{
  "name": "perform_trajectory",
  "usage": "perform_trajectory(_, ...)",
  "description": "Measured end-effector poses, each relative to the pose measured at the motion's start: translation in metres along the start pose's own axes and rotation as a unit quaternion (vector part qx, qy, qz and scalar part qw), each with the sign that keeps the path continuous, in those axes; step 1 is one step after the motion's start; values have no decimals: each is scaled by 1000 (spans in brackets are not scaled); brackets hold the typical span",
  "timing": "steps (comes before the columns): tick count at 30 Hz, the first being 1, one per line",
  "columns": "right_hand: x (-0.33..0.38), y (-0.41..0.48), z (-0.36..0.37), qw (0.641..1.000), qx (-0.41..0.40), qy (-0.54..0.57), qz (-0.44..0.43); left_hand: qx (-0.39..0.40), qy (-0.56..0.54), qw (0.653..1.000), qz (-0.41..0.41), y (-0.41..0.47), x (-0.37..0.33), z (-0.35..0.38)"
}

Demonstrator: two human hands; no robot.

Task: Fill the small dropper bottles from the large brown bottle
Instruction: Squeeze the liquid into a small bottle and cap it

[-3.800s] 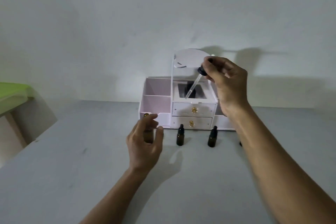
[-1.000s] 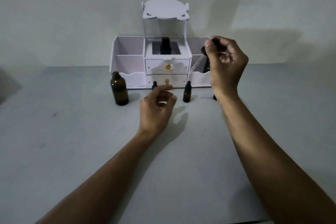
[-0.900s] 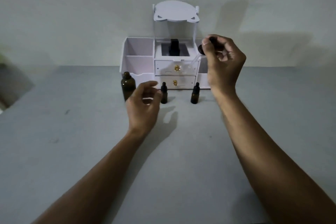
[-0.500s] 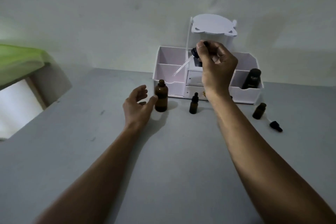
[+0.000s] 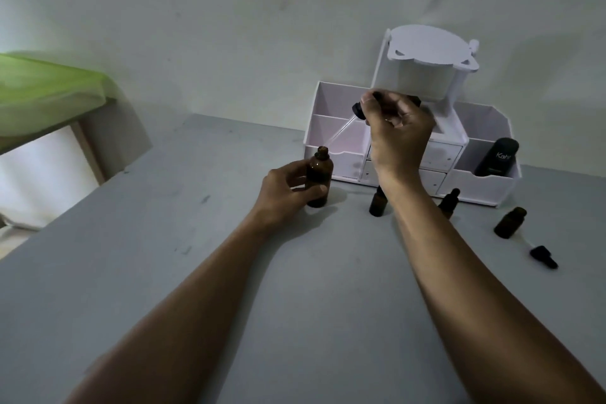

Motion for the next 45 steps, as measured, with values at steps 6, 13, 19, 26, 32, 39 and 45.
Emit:
perform_trajectory(6, -4, 4, 23, 993, 97, -67, -7, -4, 25, 1000, -12, 0, 3, -2)
perform_trajectory(13, -31, -16, 40, 973, 191, -122, 50, -5, 24, 1000, -14, -1, 2, -4)
perform_trajectory(19, -42, -26, 35, 971, 184, -144, 54, 1, 29, 1000, -6, -4, -1, -3)
perform_trajectory(26, -39, -27, 37, 973, 169, -155, 31, 1, 29, 1000, 1, -6, -4, -3)
perform_trajectory(32, -33, -27, 40, 976, 145, -161, 1, 5, 31, 999, 8, -6, -6, -3)
perform_trajectory(39, -34, -26, 40, 979, 123, -165, -7, 11, 41, 999, 7, -3, -1, -4)
perform_trajectory(45, -28, -18, 40, 984, 101, -146, 14, 7, 47, 999, -1, 0, 3, -6)
Point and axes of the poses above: each hand's wrist, its own y-axis towards the middle knuckle, its own z-axis out of the palm, x = y × z, the point moved 6 cm from there along y, towards the middle knuckle
